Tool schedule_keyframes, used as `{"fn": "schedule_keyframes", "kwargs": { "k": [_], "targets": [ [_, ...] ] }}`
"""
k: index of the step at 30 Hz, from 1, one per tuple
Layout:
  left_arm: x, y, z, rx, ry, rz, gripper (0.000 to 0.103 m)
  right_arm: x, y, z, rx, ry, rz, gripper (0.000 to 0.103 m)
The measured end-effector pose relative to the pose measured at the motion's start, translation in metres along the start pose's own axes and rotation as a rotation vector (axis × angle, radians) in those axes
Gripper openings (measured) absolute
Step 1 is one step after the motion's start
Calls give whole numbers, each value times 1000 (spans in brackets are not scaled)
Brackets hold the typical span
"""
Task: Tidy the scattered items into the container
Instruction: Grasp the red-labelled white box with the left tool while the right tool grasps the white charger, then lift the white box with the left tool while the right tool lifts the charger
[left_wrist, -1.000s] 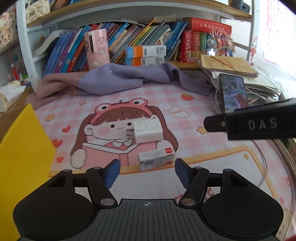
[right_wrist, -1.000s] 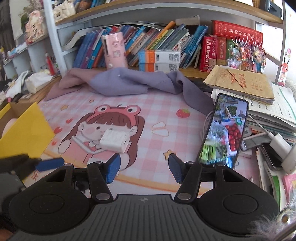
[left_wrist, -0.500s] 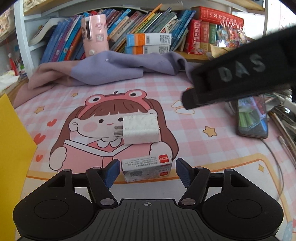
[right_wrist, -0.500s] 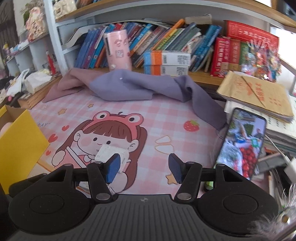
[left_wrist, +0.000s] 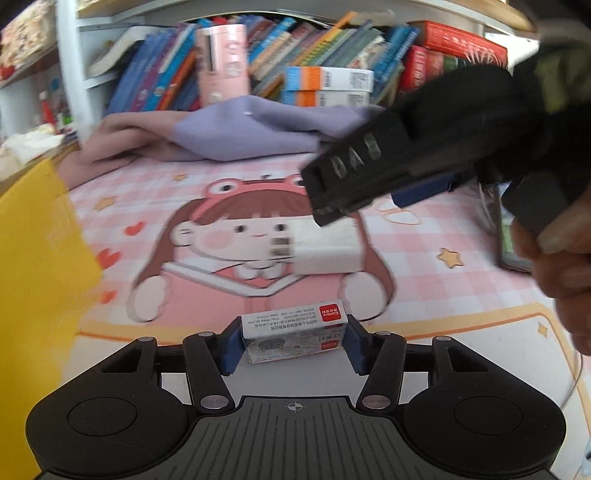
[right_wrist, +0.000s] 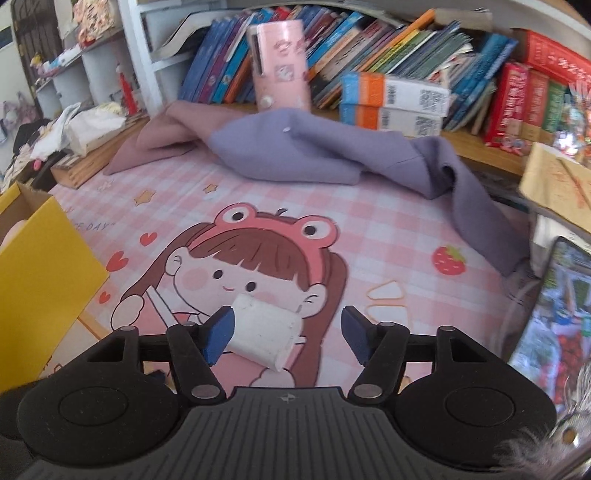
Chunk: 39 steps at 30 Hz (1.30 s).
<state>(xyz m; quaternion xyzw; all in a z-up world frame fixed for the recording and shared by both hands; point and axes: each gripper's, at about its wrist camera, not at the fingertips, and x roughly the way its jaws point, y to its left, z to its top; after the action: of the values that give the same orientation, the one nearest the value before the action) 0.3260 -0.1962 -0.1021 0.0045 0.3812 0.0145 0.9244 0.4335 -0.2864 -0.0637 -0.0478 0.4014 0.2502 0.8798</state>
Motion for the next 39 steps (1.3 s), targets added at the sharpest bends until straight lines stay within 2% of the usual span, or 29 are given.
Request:
{"fn": "schedule_keyframes", "kwargs": {
  "k": [3, 6, 11, 18, 22, 25, 27, 33, 39],
  "targets": [
    [-12, 16, 0, -26, -3, 37, 53, 14, 7, -2, -32, 18, 14, 76],
    [-25, 27, 0, -51, -10, 61, 54, 27, 13, -5, -63, 29, 2, 81],
    [-44, 36, 2, -58, -31, 77, 54, 40, 18, -9, -60, 30, -18, 81],
    [-58, 41, 4, -62, -50, 89, 54, 47, 32, -15, -23, -2, -76, 87],
    [-63, 44, 3, -69, -56, 102, 53, 50, 41, -19, -35, -21, -127, 87],
    [-67, 45, 2, -67, -57, 107, 53, 51, 42, -20, -29, -35, -159, 83],
    [-69, 46, 2, -69, -62, 107, 53, 53, 39, -20, -8, -34, -158, 69],
    [-78, 46, 3, -58, -83, 99, 53, 48, 36, -18, 18, -32, -149, 69],
    [-89, 45, 3, -43, -109, 83, 53, 27, 34, -17, 9, -64, -130, 68]
  ]
}}
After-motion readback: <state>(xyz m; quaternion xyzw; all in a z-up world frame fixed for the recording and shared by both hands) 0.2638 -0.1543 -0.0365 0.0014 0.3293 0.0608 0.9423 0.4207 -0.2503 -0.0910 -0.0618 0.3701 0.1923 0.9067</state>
